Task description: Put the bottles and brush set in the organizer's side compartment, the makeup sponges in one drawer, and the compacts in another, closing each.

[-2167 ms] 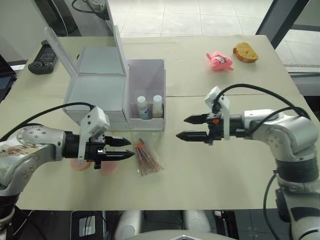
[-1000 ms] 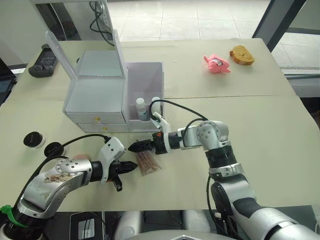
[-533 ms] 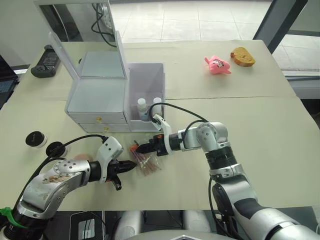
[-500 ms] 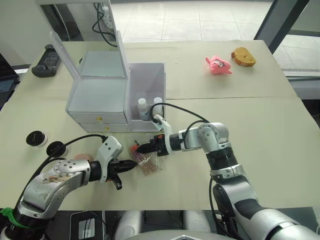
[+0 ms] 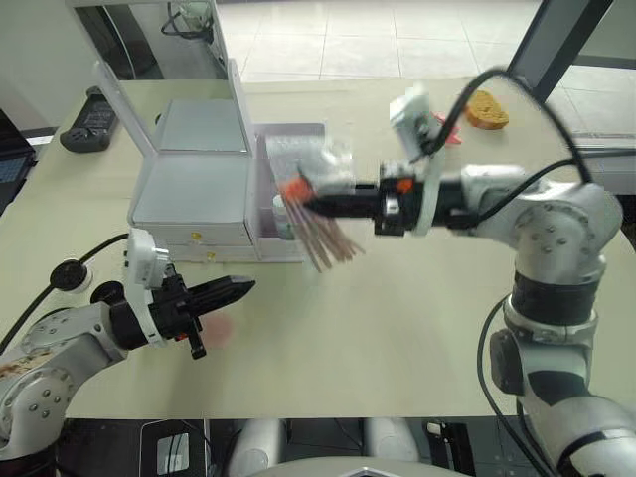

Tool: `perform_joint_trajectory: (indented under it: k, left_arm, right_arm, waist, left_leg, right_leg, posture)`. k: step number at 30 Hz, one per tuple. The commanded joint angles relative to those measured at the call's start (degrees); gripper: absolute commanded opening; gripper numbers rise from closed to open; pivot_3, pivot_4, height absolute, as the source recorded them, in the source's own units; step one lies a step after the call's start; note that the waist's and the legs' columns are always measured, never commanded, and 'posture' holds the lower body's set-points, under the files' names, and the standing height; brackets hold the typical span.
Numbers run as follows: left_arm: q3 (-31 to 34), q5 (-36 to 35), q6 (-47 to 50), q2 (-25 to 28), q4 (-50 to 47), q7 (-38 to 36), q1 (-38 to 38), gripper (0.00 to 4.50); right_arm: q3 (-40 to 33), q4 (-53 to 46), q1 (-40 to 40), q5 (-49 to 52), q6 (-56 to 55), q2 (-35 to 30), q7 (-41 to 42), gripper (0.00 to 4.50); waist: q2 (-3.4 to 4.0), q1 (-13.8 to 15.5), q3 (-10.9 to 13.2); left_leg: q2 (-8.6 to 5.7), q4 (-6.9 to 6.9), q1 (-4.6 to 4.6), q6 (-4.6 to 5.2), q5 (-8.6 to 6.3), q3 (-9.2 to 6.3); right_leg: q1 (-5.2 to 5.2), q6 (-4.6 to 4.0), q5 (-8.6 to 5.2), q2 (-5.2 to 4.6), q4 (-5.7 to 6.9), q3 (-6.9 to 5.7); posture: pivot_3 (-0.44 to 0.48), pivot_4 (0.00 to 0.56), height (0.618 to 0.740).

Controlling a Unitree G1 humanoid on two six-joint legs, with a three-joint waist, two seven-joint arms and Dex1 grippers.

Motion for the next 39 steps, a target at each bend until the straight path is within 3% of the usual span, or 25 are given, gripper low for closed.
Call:
perform_joint_trajectory:
  k: [1,4,8,12,19,29,39]
  left_arm:
    - [1.68,-0.12,-5.24,-4.7,-1.81,7.0,-3.0,0.0]
    - [1.28,-0.64,-7.02,-6.37,-1.56,8.11,-4.71,0.0]
    - [1.08,-0.27,-7.92,-6.34,-0.07,9.64,-5.53,0.0]
    - [1.8,-1.43,-8.5,-6.19,-1.16,11.1,-5.61,0.0]
    - [4.91,-6.27,-9.86,-5.17,-3.85,13.38,-5.28,0.0]
    - [4.13,-3.36,-10.33,-1.68,-3.14,11.6,-2.75,0.0]
    - [6.38,-3.7,-11.48,1.18,0.35,7.81,-2.14,0.0]
  right_arm:
    - [0.99,15.5,-8.98,-8.68,-21.43,3.13,4.48,0.06]
    - [5.7,28.91,-13.17,-18.81,-38.05,4.39,6.99,0.06]
    - [5.72,57.12,-21.94,-25.12,-56.36,10.76,8.23,0.06]
    - [4.35,72.64,-26.38,-28.83,-66.59,14.44,7.12,0.06]
    - [1.55,81.77,-26.38,-31.19,-70.83,19.13,3.22,0.06]
    - [0.49,85.01,-23.79,-34.37,-68.41,21.06,-0.98,0.06]
    - [-1.7,82.29,-25.15,-33.78,-65.85,18.39,1.53,3.37]
  waist:
    - [-0.02,-0.03,0.01]
    - [-0.07,0.17,0.0]
    - [-0.11,-0.3,0.03]
    - [-0.09,-0.5,0.06]
    - [-0.06,-0.47,0.08]
    - [-0.03,-0.65,0.1]
    - [-0.02,-1.25,0.11]
  left_leg:
    - [-0.03,0.02,0.01,-0.01,0.0,0.05]
    - [-0.01,0.04,0.01,-0.06,0.03,0.05]
    - [-0.04,0.02,-0.05,-0.19,0.11,0.11]
    - [-0.01,-0.06,-0.12,-0.45,0.25,0.11]
    - [-0.01,-0.06,-0.16,-0.52,0.29,0.1]
    - [-0.03,-0.06,-0.15,-0.51,0.28,0.11]
    - [-0.02,-0.11,-0.15,-0.5,0.28,0.12]
  right_leg:
    - [0.0,0.0,0.0,-0.02,0.0,0.05]
    - [-0.01,-0.01,0.01,-0.02,0.05,0.03]
    - [-0.11,-0.03,0.02,-0.03,0.01,0.16]
    - [-0.23,-0.03,0.02,-0.02,0.02,0.17]
    - [-0.27,-0.04,0.02,-0.02,0.02,0.2]
    - [-0.28,-0.04,0.02,-0.02,0.04,0.24]
    - [-0.33,-0.03,0.02,0.0,0.05,0.25]
  posture:
    - [0.0,0.15,0.74]
    - [0.0,0.15,0.74]
    - [0.0,0.15,0.74]
    - [0.0,0.15,0.74]
    - [0.0,0.15,0.74]
    - [0.0,0.15,0.74]
    - [0.0,0.15,0.74]
